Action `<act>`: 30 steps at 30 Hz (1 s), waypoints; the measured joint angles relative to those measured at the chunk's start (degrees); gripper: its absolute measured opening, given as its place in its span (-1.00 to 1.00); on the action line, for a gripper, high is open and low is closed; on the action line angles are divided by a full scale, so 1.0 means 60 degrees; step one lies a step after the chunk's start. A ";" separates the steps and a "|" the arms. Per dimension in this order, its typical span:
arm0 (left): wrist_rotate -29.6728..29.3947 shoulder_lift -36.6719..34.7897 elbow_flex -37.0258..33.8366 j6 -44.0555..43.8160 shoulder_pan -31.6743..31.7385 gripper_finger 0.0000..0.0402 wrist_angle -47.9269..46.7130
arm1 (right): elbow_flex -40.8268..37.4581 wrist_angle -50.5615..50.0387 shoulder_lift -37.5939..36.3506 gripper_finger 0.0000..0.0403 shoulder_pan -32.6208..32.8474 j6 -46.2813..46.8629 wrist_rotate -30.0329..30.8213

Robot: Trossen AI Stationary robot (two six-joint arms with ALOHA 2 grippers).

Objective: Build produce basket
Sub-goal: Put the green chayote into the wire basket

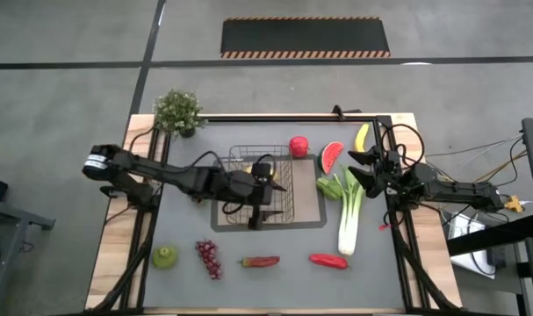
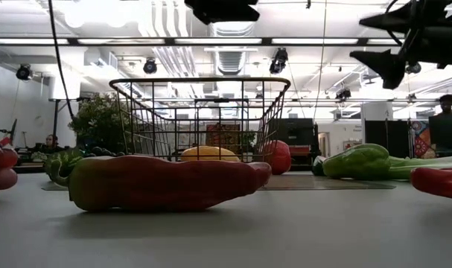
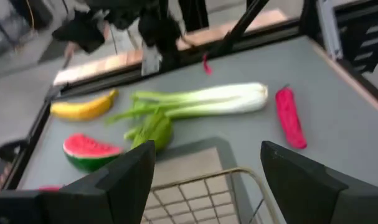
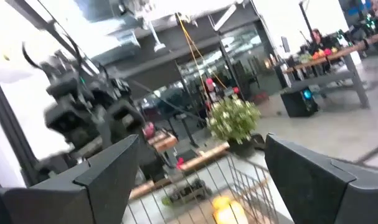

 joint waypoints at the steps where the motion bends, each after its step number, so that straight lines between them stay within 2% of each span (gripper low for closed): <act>1: -0.0005 -0.0095 -0.0188 0.0031 -0.0015 0.35 0.0327 | 0.0000 0.0334 0.0145 0.62 0.0000 -0.0014 -0.0010; 8: -0.0113 -0.0596 -0.1172 0.0139 0.0005 0.35 0.1896 | 0.0766 0.0500 0.1526 0.62 0.0000 -0.0369 -0.0021; 14: -0.0271 -0.0722 -0.1738 0.0272 0.0001 0.35 0.2778 | 0.2044 -0.0450 0.3143 0.62 0.0000 -0.0818 -0.0016; 24: -0.0271 -0.0725 -0.1918 0.0269 -0.0003 0.35 0.3061 | 0.4822 -0.5504 0.5252 0.62 0.0000 -0.0152 -0.0015; 30: -0.0271 -0.0850 -0.1921 0.0326 -0.0003 0.35 0.2890 | 0.6012 -0.8122 0.6399 0.62 0.0022 0.0526 -0.0019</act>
